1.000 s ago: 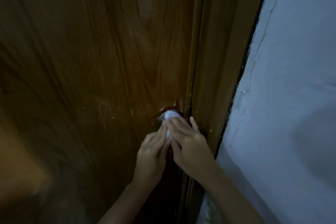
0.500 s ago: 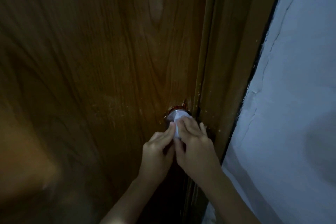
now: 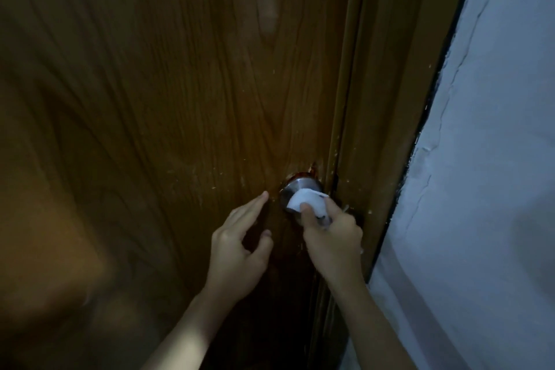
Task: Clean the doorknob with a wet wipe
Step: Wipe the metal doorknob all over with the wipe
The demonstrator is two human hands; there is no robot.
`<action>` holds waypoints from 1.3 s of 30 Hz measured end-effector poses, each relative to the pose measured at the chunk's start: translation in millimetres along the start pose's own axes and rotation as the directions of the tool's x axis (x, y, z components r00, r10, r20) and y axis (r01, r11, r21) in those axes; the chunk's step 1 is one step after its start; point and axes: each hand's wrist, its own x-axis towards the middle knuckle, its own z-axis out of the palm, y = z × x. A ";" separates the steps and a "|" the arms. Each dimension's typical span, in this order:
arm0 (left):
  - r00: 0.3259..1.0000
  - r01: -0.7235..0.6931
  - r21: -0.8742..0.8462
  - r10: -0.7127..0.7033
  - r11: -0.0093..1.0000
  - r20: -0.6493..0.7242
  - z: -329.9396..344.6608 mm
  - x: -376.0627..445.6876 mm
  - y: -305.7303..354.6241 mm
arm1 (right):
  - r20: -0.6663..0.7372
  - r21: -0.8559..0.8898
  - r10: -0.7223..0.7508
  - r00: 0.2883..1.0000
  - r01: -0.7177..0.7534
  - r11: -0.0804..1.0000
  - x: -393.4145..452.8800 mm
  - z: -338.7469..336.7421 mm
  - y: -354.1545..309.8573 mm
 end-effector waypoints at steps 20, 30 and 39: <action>0.995 0.091 -0.086 -0.093 0.992 -0.021 0.0 2.3 2.0 | 0.719 0.694 0.190 0.669 -0.708 -0.133 17.7 -25.5 -4.4; 0.991 0.133 -0.118 -0.132 0.984 0.011 12.4 -0.7 5.8 | 0.628 0.764 0.236 0.741 -0.645 -0.009 -2.5 -48.8 -6.7; 0.950 0.310 -0.502 -0.285 0.807 0.128 15.6 -11.5 27.4 | 0.105 -0.088 -0.275 0.956 0.285 0.955 -47.4 -28.4 8.7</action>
